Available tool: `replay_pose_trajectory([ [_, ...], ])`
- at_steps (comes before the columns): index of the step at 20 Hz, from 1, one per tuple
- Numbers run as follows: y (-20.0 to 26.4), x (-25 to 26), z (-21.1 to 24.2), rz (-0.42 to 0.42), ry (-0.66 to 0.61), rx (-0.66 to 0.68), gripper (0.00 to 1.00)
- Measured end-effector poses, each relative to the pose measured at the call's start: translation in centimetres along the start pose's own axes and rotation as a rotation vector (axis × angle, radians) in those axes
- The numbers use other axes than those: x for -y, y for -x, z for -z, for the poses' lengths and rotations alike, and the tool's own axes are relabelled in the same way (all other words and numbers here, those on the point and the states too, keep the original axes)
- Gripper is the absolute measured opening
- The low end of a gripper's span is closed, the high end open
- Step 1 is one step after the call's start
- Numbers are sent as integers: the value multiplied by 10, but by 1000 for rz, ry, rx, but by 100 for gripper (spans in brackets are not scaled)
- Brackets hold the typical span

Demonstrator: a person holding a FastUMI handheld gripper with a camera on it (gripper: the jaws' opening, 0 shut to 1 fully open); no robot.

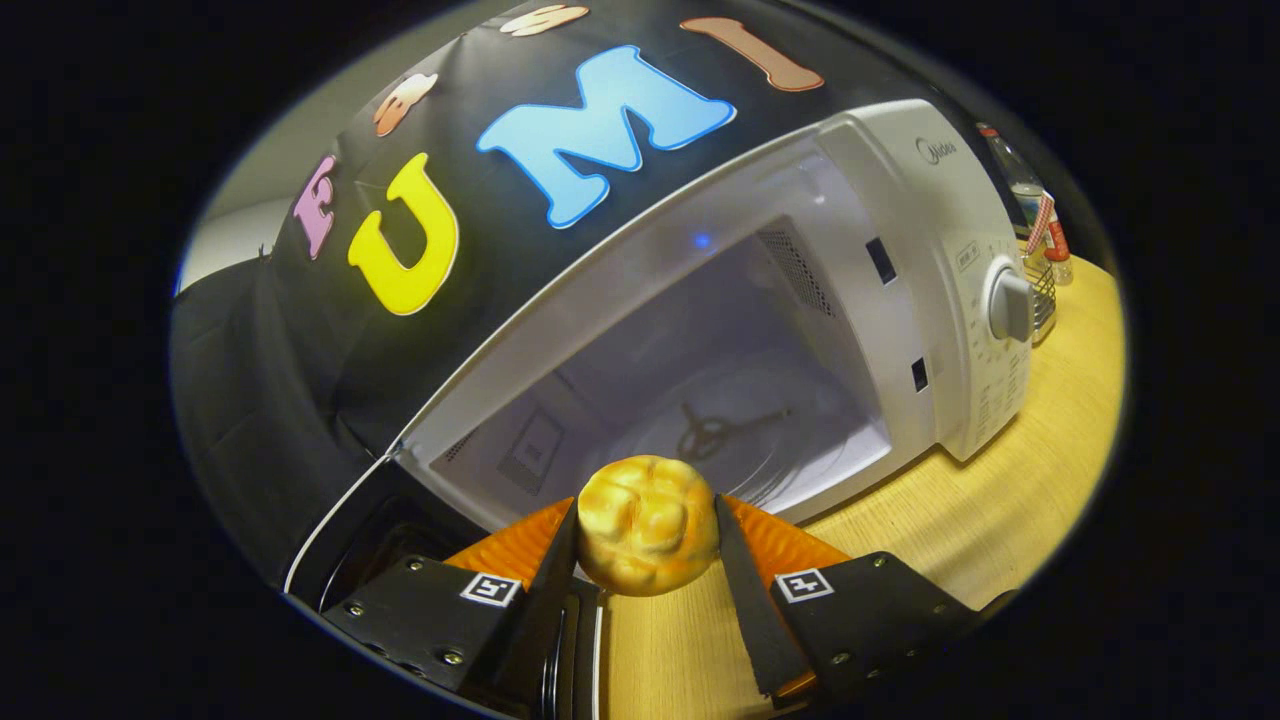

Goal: Open the microwave, put the food inside, and close the microwave door.

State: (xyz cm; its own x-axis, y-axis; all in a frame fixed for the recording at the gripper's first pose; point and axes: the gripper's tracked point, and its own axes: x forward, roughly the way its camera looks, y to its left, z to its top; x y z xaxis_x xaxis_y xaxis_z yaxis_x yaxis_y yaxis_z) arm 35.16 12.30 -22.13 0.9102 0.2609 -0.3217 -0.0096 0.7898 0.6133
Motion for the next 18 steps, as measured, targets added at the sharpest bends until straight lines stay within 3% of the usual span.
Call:
replay_pose_trajectory([
  [10,-51,17,2,51,-67,39,80],
  [13,-52,19,4,73,-54,41,86],
  [14,-51,18,4,74,-43,46,95],
  [18,-41,12,2,76,-9,51,96],
])
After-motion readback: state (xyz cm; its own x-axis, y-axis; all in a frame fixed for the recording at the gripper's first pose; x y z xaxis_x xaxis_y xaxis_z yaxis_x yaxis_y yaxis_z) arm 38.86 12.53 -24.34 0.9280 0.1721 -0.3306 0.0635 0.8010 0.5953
